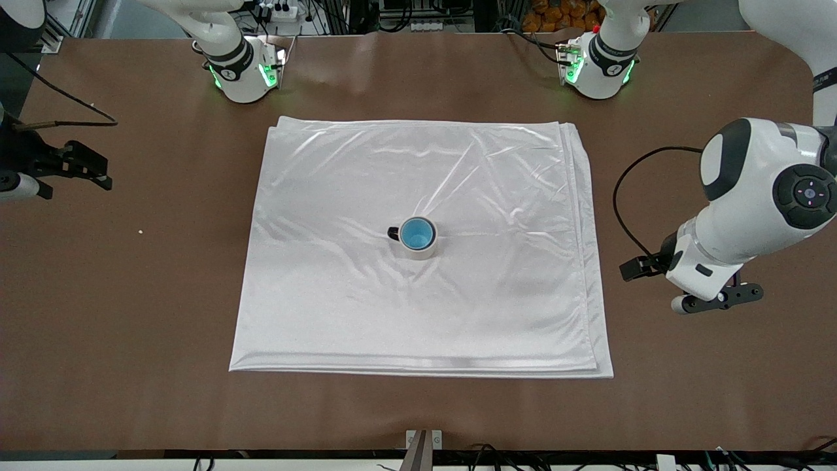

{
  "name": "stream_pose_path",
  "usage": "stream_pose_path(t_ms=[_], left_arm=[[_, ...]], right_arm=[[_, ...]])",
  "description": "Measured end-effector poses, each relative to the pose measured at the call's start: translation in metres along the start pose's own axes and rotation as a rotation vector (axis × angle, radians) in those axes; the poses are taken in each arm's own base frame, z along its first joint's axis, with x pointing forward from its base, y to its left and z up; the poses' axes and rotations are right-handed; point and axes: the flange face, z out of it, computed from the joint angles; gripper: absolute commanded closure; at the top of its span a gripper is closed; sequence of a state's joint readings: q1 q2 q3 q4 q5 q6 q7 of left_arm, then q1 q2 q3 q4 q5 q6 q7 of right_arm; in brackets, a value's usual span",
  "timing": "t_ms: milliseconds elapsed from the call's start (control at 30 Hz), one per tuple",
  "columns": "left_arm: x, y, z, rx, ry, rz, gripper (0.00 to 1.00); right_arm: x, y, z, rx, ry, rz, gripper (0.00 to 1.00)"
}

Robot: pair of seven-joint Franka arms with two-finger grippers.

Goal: Place blue cup into white mug on cloth

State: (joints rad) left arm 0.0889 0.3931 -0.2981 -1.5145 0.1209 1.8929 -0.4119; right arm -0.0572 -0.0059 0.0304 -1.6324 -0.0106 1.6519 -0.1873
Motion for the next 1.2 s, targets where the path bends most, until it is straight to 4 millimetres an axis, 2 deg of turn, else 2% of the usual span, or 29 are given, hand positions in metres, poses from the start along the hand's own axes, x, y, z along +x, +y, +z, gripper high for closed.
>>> stream_pose_path(t_ms=[333, 667, 967, 1200], left_arm=[[-0.002, -0.001, -0.007, 0.002, 0.003, 0.000, 0.00], [-0.016, -0.002, -0.043, -0.024, 0.003, -0.014, 0.00], [-0.019, -0.012, -0.056, -0.023, 0.007, -0.028, 0.00], [-0.040, -0.017, -0.085, -0.010, -0.002, -0.023, 0.00]], right_arm=[[0.000, 0.000, 0.000, 0.000, 0.002, -0.001, 0.00], [0.000, 0.000, 0.000, 0.000, 0.002, -0.001, 0.00], [0.000, 0.000, 0.000, 0.000, 0.002, -0.001, 0.00], [0.000, 0.000, 0.000, 0.000, 0.002, -0.001, 0.00]])
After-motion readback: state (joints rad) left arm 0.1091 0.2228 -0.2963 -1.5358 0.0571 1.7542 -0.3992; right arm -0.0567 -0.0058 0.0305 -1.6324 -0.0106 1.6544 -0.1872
